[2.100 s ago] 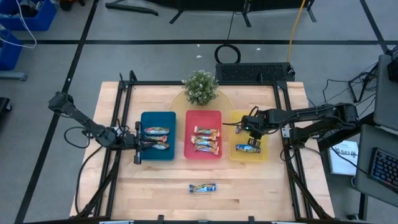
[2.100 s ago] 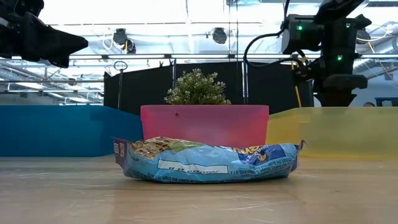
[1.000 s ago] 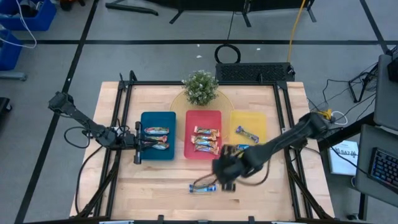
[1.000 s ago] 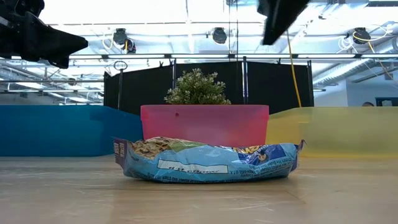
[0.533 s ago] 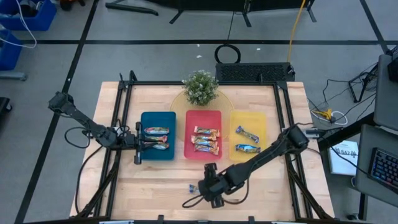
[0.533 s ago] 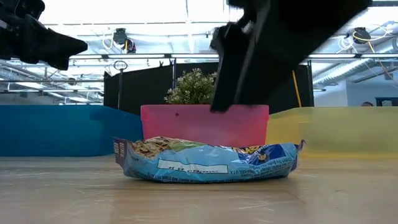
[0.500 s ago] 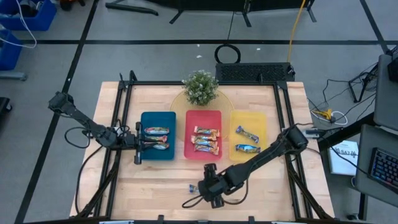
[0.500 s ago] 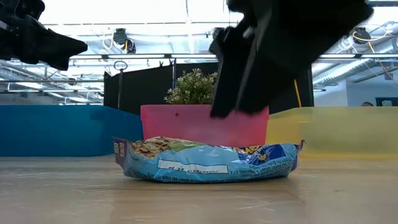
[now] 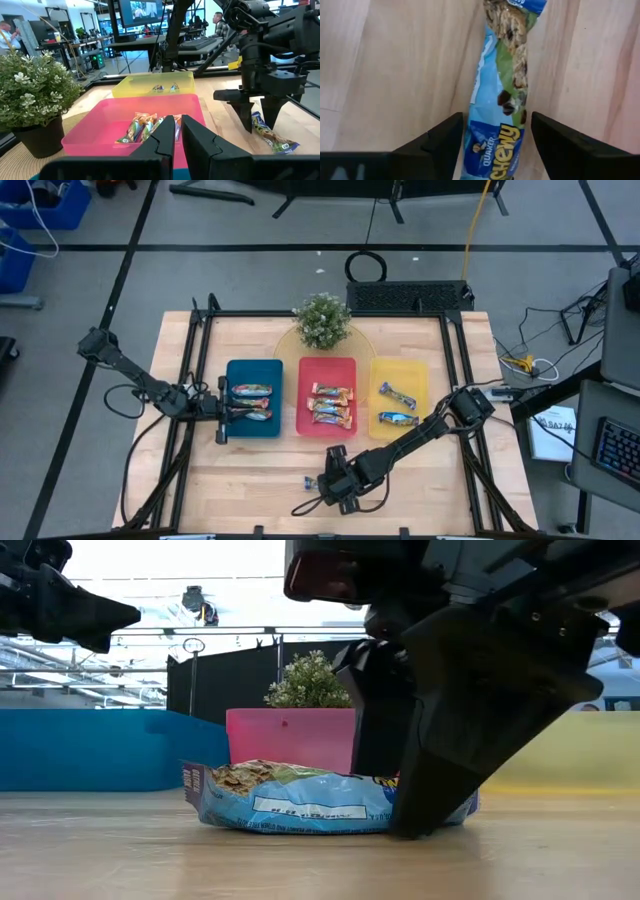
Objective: Pick and place Granola Bars by type
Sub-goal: Put the blue granola bar into the yellow bin
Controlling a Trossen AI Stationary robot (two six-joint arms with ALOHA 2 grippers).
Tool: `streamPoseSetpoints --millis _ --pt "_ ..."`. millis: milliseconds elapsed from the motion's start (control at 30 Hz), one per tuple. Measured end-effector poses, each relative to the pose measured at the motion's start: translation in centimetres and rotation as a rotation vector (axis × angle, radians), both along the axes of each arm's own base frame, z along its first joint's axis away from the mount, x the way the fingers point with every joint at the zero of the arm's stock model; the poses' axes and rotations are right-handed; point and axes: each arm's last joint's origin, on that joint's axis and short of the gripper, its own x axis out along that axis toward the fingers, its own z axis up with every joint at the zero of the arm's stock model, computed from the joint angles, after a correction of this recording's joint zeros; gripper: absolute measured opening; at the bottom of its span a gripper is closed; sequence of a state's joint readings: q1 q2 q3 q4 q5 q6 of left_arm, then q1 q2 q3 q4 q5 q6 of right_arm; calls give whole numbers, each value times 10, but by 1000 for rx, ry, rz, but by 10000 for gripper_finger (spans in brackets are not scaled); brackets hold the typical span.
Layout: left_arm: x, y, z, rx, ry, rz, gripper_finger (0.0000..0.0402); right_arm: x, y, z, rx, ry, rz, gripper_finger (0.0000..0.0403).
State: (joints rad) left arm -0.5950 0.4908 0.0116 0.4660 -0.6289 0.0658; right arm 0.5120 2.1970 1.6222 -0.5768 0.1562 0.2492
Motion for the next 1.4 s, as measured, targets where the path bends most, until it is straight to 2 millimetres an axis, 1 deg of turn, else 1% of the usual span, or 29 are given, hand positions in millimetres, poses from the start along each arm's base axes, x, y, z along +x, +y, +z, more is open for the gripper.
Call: streamPoseSetpoints --millis 100,233,333,467,600,667,733,800,867,900,967,1033,1133,1167,1233,1400 --pt "0 0 0 0 -1 0 37 -1 -1 1 -3 4 7 196" --pt "0 0 0 0 -1 0 37 -7 -3 12 5 43 87 135" --pt "0 0 0 -1 -1 0 37 -15 -9 32 -15 60 119 87" --pt "0 0 0 -3 -1 0 37 -26 -24 70 -21 52 125 41" --pt "0 0 0 -6 -2 0 37 -45 -49 117 -57 24 81 28" --pt "0 0 0 -5 -1 0 37 -60 -66 145 -141 -14 29 30" --pt "0 0 0 -6 -2 0 37 -78 -85 167 -235 -42 -41 35" --pt "0 0 0 -6 -2 0 37 -97 -107 181 -286 -69 -113 37" --pt "0 0 0 -5 -2 0 37 -117 -130 189 -311 -101 -192 34" --pt "0 0 0 -5 -2 0 37 -128 -141 190 -310 -107 -227 32" --pt "0 0 0 -5 -1 0 37 -150 -161 183 -310 -98 -280 27" --pt "0 0 0 -2 -1 0 37 -170 -178 169 -304 -76 -331 25" --pt "0 0 0 6 -1 0 37 -192 -195 140 -257 -32 -388 29" --pt "0 0 0 7 -1 0 37 -197 -199 129 -238 -26 -394 30" --pt "0 0 0 17 -2 0 37 -200 -205 111 -207 -40 -386 31" --pt "0 0 2 34 -14 1 37 -197 -215 73 -125 -48 -347 22"
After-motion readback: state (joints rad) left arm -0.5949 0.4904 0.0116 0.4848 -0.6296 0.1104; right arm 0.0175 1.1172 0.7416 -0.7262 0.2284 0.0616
